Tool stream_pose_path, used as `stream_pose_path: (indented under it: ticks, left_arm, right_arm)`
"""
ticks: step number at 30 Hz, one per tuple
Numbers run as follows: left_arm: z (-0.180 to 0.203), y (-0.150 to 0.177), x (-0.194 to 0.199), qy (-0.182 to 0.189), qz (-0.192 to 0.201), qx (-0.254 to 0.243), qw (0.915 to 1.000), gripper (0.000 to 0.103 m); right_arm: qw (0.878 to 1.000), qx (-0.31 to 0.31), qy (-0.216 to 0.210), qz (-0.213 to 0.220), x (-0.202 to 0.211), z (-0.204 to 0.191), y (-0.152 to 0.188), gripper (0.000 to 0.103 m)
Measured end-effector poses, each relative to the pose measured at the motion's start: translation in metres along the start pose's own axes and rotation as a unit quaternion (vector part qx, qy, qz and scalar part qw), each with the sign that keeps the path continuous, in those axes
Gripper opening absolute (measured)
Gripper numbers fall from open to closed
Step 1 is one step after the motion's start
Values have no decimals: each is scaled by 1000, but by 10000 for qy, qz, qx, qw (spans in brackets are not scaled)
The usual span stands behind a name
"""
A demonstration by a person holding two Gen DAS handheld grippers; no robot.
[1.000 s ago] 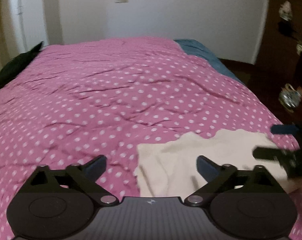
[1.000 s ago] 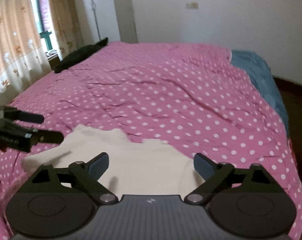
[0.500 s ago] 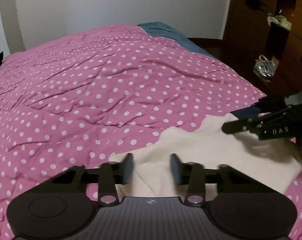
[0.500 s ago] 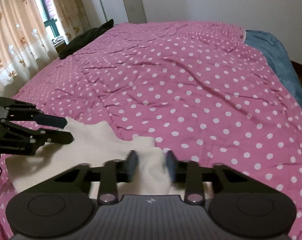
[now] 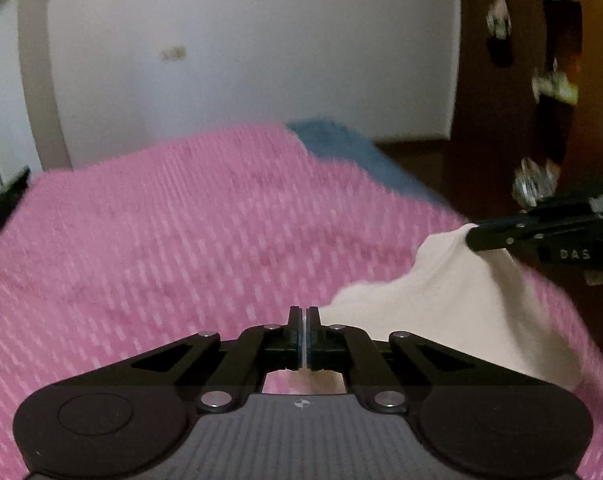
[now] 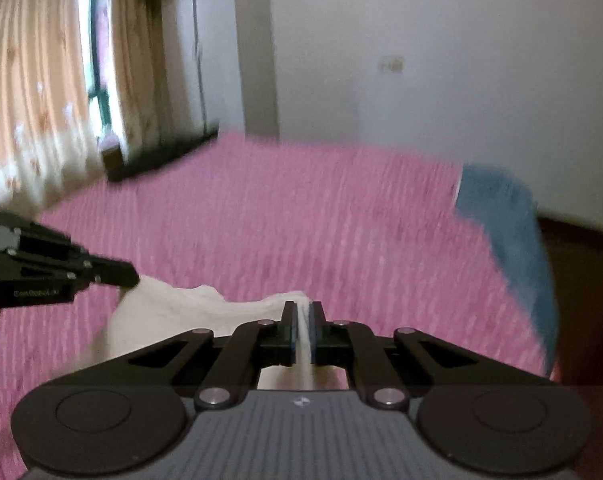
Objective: Fold clothes
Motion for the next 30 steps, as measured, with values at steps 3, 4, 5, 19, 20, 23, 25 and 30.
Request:
stream_pose_path:
  ticks: [3, 4, 5, 19, 20, 23, 25, 30]
  left_arm:
    - [4, -43, 28, -22, 588, -76, 9982, 0]
    - [6, -56, 38, -27, 778, -116, 9969, 0]
    - [9, -68, 47, -31, 967, -155, 9952, 0]
    - [20, -2, 29, 241, 5, -291, 9993, 15]
    - [18, 1, 21, 265, -95, -210, 9994, 26]
    - [20, 7, -2, 387, -323, -89, 9987, 40]
    - [27, 8, -17, 490, -439, -65, 9978, 51]
    - [65, 8, -56, 854, -692, -171, 9938, 74]
  right_arm:
    - [9977, -26, 98, 670, 30, 3, -46, 5]
    - [9962, -2, 114, 867, 40, 2, -58, 5]
    - [9943, 24, 126, 1058, 51, 2, -70, 5]
    - [9709, 1926, -1422, -83, 90, -90, 72, 6]
    - [9685, 1975, -1501, -227, 90, -93, 84, 6]
    - [9601, 2102, -1728, -650, 91, -101, 117, 9]
    - [9665, 1784, -1697, -728, 89, -90, 110, 13]
    - [9826, 1114, -1274, -771, 92, -59, 110, 40]
Point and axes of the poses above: each gripper's, at about its wrist camera, not at the fingertips, and x roughly against the way its jaws point, z to its right, y to its underside, the point moved 7 cm from there along -x, roughly the way its jaws point, and after that the axes turned 13 degrees about y, right-handed, at the moved point
